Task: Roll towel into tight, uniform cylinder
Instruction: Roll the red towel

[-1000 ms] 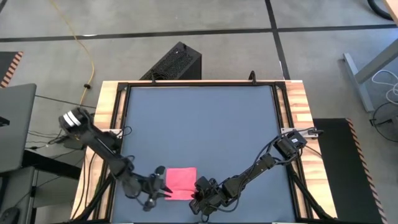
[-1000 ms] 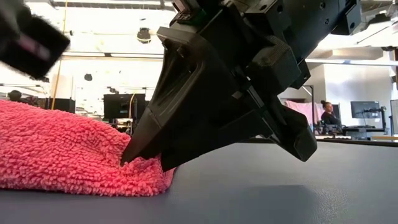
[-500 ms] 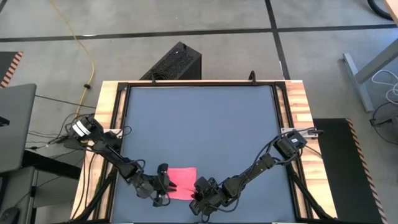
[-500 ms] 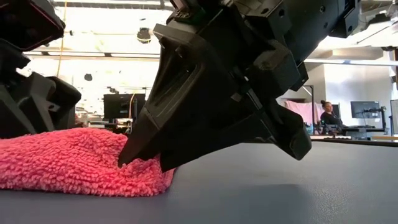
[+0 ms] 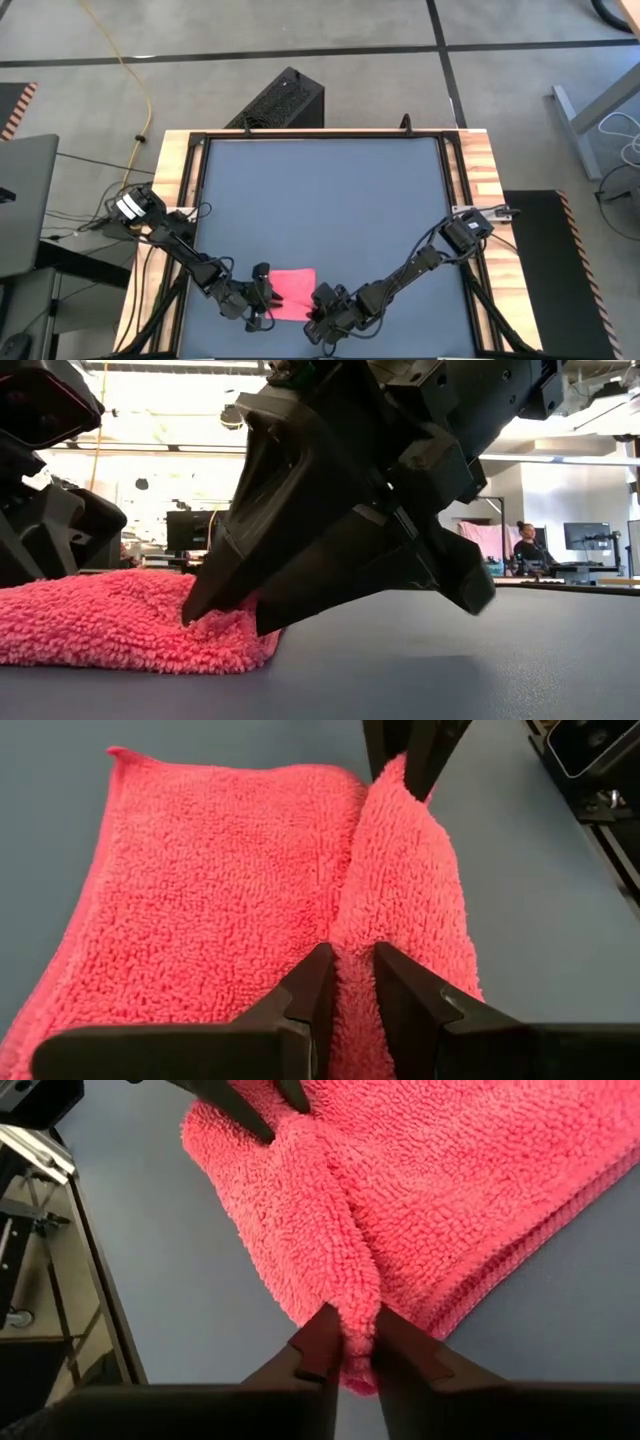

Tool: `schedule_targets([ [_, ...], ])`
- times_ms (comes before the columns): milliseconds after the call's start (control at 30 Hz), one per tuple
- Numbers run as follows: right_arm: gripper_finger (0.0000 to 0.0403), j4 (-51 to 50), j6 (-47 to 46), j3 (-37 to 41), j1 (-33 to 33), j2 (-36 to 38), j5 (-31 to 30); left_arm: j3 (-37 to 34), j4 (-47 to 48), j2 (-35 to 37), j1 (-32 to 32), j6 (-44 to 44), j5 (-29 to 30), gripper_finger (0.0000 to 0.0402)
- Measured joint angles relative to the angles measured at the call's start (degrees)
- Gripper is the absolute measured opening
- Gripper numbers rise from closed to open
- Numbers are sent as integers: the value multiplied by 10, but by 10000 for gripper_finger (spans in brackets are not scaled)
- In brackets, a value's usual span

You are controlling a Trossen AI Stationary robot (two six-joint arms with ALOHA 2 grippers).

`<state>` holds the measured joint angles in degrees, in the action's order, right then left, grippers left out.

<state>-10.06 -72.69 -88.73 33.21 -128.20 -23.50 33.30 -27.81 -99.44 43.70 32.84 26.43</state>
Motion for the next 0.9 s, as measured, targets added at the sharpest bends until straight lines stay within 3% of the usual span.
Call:
schedule_targets([
  [300,198,-59,62,1,0,62,-2,0,2,0,0,2,-5,64],
  [433,240,-64,150,1,4,78,21,0,3,0,0,2,-5,64],
  [600,248,-54,337,0,30,79,20,0,5,0,0,2,-4,64],
  [767,244,-17,493,0,59,78,-29,0,9,0,0,2,-4,64],
  [900,244,23,583,-1,65,69,-41,0,9,0,0,2,-2,64],
])
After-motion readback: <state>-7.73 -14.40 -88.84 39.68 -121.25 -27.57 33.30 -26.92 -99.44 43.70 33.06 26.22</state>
